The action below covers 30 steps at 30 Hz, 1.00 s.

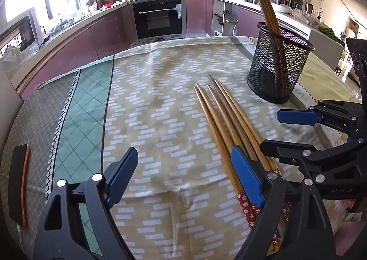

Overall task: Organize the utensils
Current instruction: 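Move the right gripper over the remaining chopsticks toward the next one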

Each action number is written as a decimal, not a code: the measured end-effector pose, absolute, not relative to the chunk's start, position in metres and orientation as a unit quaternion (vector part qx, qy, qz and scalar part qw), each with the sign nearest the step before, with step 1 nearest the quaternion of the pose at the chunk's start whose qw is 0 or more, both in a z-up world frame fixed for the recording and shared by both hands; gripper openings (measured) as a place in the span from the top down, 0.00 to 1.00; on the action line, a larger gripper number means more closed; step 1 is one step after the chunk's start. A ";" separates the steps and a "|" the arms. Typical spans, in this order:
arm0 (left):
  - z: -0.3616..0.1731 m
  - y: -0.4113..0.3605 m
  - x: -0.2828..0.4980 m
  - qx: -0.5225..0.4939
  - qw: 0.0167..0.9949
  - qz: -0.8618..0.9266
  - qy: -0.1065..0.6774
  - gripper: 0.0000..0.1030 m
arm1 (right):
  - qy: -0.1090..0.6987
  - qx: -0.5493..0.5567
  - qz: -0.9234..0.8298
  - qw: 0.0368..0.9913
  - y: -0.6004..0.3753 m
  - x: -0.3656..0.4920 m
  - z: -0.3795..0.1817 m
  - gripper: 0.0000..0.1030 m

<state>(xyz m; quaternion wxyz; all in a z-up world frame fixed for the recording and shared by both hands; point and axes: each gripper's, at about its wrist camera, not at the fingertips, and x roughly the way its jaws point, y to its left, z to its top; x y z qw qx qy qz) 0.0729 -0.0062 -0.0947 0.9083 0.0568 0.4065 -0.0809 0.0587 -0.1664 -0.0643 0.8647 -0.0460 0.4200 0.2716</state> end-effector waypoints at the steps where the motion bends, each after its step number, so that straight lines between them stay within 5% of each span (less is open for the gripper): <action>1: -0.095 -0.006 0.074 0.056 0.907 -0.082 0.409 0.21 | 0.421 -0.048 0.271 0.864 -0.166 0.059 -0.065 0.47; 9: -0.100 -0.006 0.077 0.055 0.900 -0.084 0.424 0.23 | 0.424 -0.051 0.267 0.864 -0.167 0.059 -0.066 0.51; 23: -0.102 0.001 0.085 0.044 0.897 -0.081 0.433 0.48 | 0.431 -0.072 0.251 0.864 -0.161 0.064 -0.067 0.61; 30: -0.101 -0.001 0.094 0.032 0.896 -0.084 0.434 0.68 | 0.433 -0.061 0.242 0.866 -0.162 0.071 -0.067 0.82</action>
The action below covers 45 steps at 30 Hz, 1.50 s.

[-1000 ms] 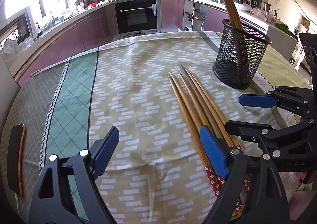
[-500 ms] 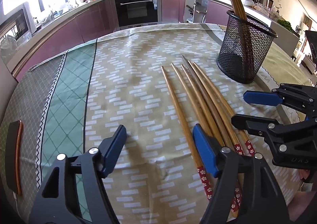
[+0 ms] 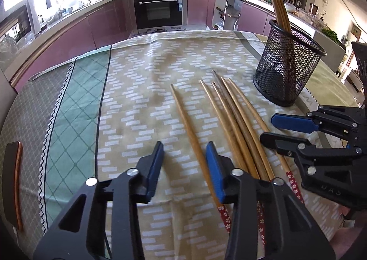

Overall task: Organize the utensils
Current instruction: 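Move the right gripper over the remaining chopsticks toward the next one, then close the right gripper on a chopstick and lift it upright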

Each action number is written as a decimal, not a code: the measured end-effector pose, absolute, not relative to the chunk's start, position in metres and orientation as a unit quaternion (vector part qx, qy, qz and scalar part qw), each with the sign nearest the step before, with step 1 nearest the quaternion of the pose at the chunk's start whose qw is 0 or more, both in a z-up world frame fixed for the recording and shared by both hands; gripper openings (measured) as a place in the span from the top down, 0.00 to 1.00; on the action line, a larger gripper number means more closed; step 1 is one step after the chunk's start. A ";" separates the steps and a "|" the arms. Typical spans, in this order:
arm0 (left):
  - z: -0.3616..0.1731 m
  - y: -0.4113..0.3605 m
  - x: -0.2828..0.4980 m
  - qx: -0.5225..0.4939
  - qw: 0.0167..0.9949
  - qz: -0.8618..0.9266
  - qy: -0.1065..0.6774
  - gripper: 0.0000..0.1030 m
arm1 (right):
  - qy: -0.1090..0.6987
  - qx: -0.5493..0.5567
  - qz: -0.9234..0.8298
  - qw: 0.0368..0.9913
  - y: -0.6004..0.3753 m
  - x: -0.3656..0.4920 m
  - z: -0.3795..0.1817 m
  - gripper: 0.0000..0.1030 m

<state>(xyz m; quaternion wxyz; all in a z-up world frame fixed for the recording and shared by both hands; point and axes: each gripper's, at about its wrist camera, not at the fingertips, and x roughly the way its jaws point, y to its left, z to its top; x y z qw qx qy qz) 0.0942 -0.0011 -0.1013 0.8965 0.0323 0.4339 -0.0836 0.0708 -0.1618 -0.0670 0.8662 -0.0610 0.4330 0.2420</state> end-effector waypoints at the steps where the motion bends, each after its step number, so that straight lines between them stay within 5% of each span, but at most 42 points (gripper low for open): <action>1: -0.101 0.000 0.095 0.029 0.896 -0.085 0.434 0.73 | 0.436 -0.051 0.242 0.865 -0.166 0.072 -0.067 0.85; 4: -0.101 0.002 0.095 0.016 0.895 -0.091 0.436 0.86 | 0.445 -0.018 0.251 0.859 -0.175 0.076 -0.068 0.91; 9: -0.101 0.005 0.094 -0.004 0.895 -0.092 0.437 0.92 | 0.451 0.021 0.260 0.854 -0.186 0.076 -0.067 0.94; 45: -0.102 -0.009 0.091 -0.023 0.884 -0.154 0.441 0.93 | 0.441 0.004 0.296 0.847 -0.175 0.070 -0.062 0.94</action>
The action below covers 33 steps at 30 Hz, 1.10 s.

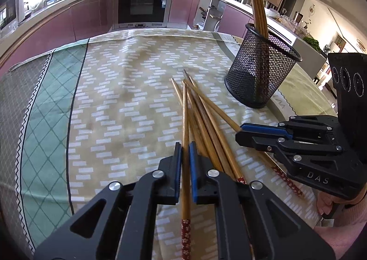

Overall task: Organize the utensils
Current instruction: 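Close the right gripper on a chopstick and lift it upright, then carry the upright chopstick over the black mesh cup and lower it in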

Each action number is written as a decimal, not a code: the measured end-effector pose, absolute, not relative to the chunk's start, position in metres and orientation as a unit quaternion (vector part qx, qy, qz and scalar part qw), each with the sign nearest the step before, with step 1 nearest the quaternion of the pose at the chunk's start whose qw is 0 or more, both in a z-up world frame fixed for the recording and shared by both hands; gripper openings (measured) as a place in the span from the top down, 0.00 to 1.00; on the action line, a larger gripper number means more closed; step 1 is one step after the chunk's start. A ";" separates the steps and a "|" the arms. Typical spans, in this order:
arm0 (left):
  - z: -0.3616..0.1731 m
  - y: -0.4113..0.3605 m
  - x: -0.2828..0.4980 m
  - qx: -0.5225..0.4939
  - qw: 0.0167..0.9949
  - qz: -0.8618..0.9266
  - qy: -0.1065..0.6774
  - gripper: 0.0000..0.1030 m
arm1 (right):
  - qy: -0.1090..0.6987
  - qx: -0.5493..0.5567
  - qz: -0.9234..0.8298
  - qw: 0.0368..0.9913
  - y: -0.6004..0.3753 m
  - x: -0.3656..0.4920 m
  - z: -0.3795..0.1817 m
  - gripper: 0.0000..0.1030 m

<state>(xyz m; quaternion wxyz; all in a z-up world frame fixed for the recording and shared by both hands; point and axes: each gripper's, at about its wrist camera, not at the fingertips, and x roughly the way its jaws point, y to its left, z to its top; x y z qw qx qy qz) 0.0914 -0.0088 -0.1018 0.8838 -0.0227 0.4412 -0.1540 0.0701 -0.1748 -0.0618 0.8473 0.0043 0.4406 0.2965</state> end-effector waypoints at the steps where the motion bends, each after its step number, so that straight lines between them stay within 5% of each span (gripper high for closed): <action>1: -0.100 -0.009 0.090 -0.024 0.885 -0.155 0.439 0.93 | 0.436 0.008 0.299 0.849 -0.176 0.069 -0.059 0.94; 33: -0.023 0.003 0.055 -0.085 0.897 -0.240 0.361 0.93 | 0.333 0.062 0.308 0.889 -0.232 0.044 0.008 0.94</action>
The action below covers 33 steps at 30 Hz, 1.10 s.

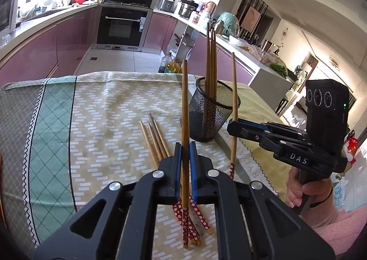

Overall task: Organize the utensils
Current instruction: 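Carry the upright chopstick over the black mesh cup and lower it in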

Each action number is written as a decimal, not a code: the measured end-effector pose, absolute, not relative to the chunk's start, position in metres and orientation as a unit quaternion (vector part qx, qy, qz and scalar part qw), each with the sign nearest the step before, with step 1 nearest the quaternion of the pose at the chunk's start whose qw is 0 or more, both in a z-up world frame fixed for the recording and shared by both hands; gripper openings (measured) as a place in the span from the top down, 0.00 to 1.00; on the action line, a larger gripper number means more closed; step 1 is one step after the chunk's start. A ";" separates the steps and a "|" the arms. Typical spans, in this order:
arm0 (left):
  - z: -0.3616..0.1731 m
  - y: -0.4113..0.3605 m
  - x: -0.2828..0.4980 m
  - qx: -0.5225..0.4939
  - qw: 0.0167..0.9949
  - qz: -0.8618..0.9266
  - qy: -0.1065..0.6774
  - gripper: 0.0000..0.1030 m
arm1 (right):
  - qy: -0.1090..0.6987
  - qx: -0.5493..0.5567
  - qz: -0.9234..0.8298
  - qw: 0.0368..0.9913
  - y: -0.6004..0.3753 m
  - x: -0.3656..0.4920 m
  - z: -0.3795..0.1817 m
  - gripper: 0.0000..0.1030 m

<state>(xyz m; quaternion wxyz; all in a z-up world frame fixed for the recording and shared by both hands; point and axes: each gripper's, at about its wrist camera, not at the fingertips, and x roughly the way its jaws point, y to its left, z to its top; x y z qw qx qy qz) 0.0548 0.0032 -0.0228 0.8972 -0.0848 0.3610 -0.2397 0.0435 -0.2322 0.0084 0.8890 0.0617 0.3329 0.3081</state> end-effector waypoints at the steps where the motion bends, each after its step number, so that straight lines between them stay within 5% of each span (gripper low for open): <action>1: -0.019 0.004 0.053 -0.086 0.898 -0.243 0.357 0.93 | 0.330 0.063 0.308 0.890 -0.234 0.043 0.010 0.94; 33: 0.042 -0.017 0.083 -0.103 0.914 -0.281 0.273 0.93 | 0.242 0.068 0.267 0.930 -0.274 0.056 0.071 0.94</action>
